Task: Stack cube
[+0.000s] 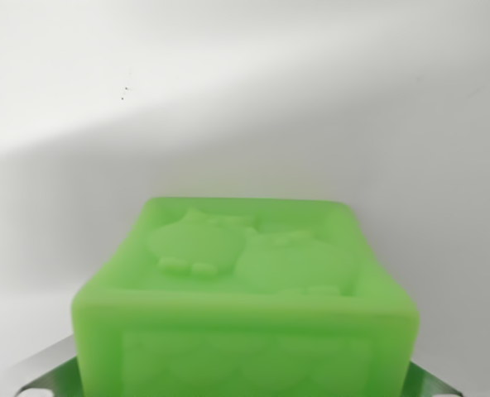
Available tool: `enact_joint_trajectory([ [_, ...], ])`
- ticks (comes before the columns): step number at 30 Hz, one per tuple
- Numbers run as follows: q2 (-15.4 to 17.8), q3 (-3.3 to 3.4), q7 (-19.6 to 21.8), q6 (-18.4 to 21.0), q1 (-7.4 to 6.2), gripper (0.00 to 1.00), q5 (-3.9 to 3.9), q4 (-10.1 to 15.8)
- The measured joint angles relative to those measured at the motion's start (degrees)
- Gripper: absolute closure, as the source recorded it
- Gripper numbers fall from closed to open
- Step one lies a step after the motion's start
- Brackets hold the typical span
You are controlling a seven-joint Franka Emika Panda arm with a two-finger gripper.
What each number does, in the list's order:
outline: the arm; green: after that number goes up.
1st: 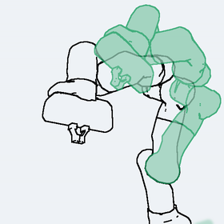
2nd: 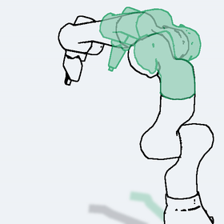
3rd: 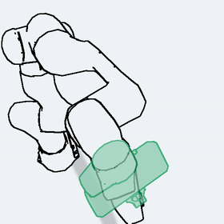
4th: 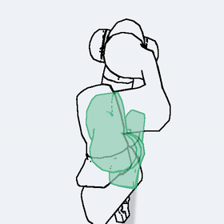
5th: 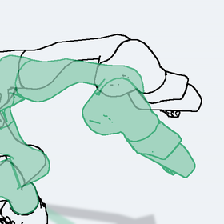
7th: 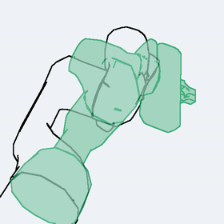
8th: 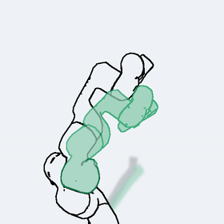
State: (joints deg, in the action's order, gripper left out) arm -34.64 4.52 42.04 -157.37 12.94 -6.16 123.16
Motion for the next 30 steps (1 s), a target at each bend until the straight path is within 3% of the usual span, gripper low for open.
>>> enact_joint_trajectory([
  [18,0.1,0.0,0.0,0.05,0.0,1.0,0.0,0.02],
  [30,2.29,0.24,0.05,1.39,-0.18,1.0,0.02,0.67],
])
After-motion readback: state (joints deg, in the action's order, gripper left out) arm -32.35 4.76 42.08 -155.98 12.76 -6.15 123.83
